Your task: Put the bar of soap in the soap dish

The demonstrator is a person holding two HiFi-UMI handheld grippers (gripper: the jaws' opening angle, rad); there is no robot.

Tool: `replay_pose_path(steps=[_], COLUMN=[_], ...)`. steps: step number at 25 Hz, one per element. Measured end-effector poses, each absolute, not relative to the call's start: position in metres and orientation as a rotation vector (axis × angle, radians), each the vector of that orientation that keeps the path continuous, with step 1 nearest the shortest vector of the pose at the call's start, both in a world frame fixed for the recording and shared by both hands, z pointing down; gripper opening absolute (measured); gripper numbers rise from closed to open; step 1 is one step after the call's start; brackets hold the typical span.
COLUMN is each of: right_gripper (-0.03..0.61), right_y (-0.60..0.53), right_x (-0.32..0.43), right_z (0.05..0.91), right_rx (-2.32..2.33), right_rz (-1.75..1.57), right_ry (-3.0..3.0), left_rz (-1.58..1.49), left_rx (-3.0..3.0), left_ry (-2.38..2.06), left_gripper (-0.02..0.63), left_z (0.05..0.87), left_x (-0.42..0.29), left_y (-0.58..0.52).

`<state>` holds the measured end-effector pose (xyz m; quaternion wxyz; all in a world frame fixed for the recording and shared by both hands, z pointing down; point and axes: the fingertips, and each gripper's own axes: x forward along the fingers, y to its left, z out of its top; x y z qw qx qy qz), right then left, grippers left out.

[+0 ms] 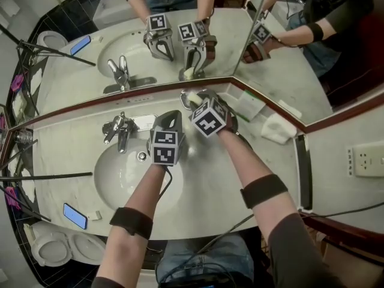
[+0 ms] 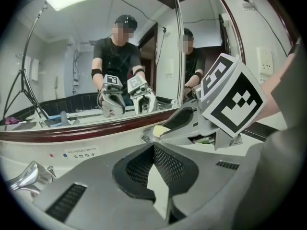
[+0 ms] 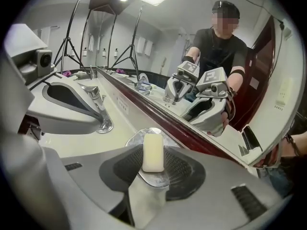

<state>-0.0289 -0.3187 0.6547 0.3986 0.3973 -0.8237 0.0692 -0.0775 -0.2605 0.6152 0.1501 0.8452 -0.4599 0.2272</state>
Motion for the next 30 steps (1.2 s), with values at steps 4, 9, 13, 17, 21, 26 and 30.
replay_pose_path(steps=[4, 9, 13, 17, 21, 26, 30], right_gripper=[0.189, 0.189, 0.186, 0.116, 0.024, 0.018, 0.018], right_y=[-0.320, -0.315, -0.301, -0.273, -0.245, -0.207, -0.178], right_x=[-0.026, -0.028, -0.026, -0.022, -0.016, 0.003, 0.021], right_z=[0.661, 0.647, 0.625, 0.585, 0.548, 0.511, 0.503], right_rx=[1.007, 1.021, 1.029, 1.031, 1.052, 1.116, 1.151], right_rz=[0.175, 0.166, 0.185, 0.196, 0.193, 0.276, 0.306], right_ry=[-2.063, -2.089, -2.127, -2.182, -2.235, -2.308, -2.356], left_rz=[0.652, 0.641, 0.630, 0.618, 0.597, 0.572, 0.557], left_rx=[2.426, 2.429, 2.429, 2.437, 2.455, 2.475, 2.497], left_ry=[-1.325, -1.328, -1.331, -1.336, -1.350, -1.365, -1.367], left_gripper=[0.002, 0.002, 0.002, 0.002, 0.002, 0.002, 0.002], left_z=[0.615, 0.608, 0.593, 0.565, 0.534, 0.508, 0.492], left_x=[-0.079, -0.080, -0.079, -0.077, -0.076, -0.070, -0.066], left_y=[-0.258, -0.255, -0.248, -0.231, -0.207, -0.175, -0.154])
